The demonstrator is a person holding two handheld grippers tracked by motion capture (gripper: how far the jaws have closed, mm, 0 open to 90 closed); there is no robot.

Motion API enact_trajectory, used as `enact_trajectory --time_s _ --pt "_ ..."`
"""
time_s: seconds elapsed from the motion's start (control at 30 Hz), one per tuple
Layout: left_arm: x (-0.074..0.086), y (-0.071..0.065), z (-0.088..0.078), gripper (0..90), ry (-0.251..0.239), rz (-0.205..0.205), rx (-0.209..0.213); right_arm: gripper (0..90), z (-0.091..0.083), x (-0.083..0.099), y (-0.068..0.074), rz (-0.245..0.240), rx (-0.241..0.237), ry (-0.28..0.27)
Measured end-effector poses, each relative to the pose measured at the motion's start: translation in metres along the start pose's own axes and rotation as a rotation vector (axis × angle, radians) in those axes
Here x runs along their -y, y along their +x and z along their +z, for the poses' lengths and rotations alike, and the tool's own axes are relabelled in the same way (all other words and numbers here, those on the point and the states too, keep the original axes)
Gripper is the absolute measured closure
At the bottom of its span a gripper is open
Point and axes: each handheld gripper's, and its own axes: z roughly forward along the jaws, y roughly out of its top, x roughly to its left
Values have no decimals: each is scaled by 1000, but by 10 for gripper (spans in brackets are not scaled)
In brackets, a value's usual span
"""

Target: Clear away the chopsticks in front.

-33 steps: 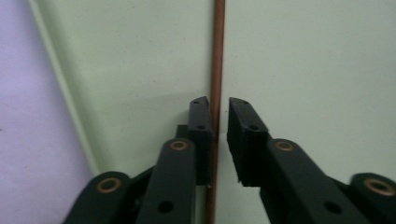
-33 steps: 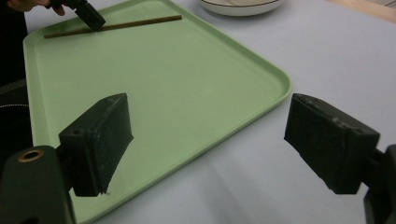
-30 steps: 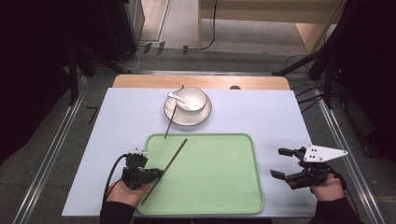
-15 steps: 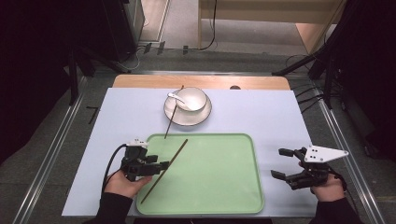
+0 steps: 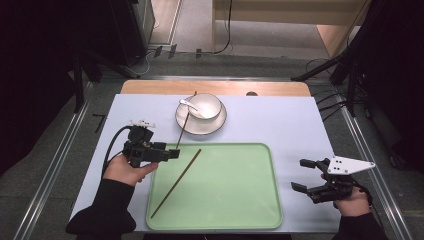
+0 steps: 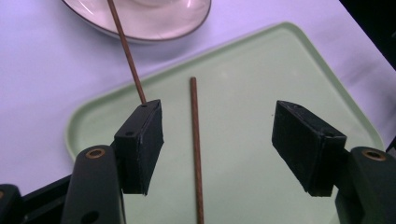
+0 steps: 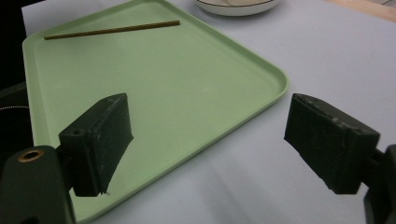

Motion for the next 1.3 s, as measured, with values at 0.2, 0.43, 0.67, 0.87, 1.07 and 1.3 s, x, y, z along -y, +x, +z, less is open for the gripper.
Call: enact_trajectory --time_s 0.2,0.43,0.67,0.87,1.07,1.3 --pt "-25 7 -2 345 -30 11 -1 151 0 0 0 -1 -1 1" --pt "-44 17 15 358 -64 39 -48 151 -1 1 0 2 3 1" --pt "-52 31 46 344 -44 77 -85 151 -4 4 1 5 6 2" --pt "-61 41 69 301 -26 58 -62 151 -9 7 3 18 22 4" --pt "-69 52 88 400 -7 55 -132 151 -11 9 4 23 40 11" --pt "-75 65 108 520 -9 -4 -146 151 -14 10 6 33 51 2"
